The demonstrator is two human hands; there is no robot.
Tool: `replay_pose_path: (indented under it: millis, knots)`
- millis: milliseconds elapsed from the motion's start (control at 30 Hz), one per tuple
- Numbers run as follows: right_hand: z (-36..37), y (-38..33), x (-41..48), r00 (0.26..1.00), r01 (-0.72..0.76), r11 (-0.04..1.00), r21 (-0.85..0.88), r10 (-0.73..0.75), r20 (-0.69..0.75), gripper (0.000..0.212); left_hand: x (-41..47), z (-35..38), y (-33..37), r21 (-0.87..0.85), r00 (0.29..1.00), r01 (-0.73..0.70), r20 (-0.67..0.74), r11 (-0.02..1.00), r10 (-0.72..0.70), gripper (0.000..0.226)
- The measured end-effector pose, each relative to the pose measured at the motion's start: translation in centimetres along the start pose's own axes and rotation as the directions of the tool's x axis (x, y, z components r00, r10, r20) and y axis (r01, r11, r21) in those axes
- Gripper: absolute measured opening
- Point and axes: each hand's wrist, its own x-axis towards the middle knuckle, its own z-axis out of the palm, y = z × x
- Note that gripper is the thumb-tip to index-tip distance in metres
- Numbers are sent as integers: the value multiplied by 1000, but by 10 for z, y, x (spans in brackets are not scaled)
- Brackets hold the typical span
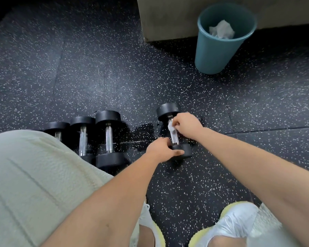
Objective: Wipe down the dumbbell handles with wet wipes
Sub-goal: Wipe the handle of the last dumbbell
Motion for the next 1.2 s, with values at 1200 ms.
replay_pose_path:
  millis: [1200]
  knots:
    - [6,-18,11,993,-49,999,20,51,-102,24,4,-3,-11,-57,998,54,-15,997,-54,48]
